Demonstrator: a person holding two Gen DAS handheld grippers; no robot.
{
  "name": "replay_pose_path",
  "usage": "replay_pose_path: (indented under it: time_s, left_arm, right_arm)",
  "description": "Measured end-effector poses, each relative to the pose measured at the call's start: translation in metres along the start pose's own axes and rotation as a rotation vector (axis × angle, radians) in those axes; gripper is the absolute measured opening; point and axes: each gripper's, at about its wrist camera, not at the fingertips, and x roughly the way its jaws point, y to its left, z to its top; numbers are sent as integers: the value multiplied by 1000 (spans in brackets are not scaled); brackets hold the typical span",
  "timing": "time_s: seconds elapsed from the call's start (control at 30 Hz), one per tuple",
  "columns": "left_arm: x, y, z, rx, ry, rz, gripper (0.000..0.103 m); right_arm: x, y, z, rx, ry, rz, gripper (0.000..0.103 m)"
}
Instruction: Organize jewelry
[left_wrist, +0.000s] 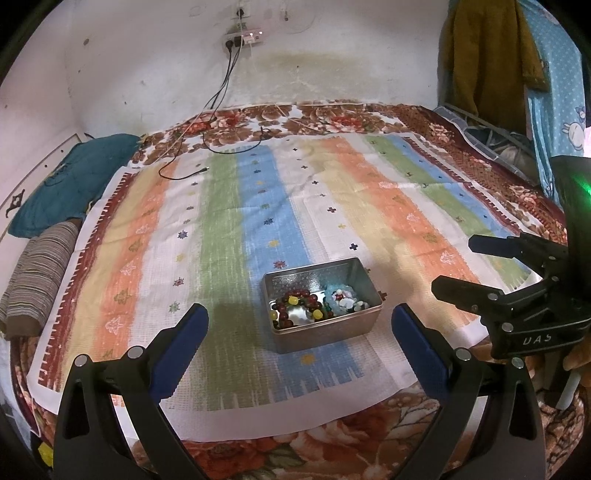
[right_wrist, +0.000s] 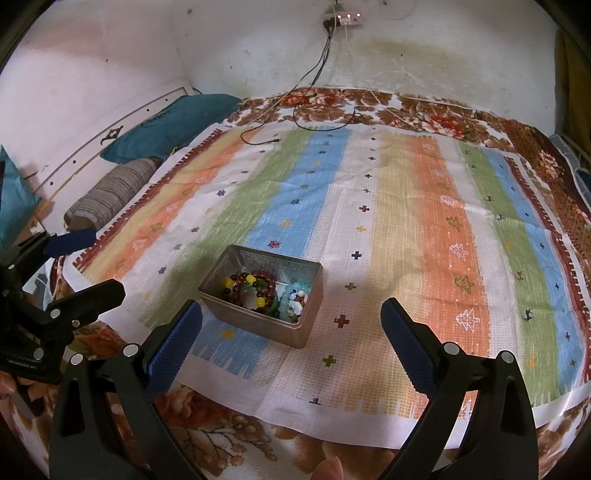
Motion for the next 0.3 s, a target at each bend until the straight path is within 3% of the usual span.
replay_pose_path:
  time_s: [0.3]
  left_arm:
    - [2, 4, -2, -7, 21, -14, 97]
  right_arm:
    - [-1, 0, 1, -6, -2, 4, 98]
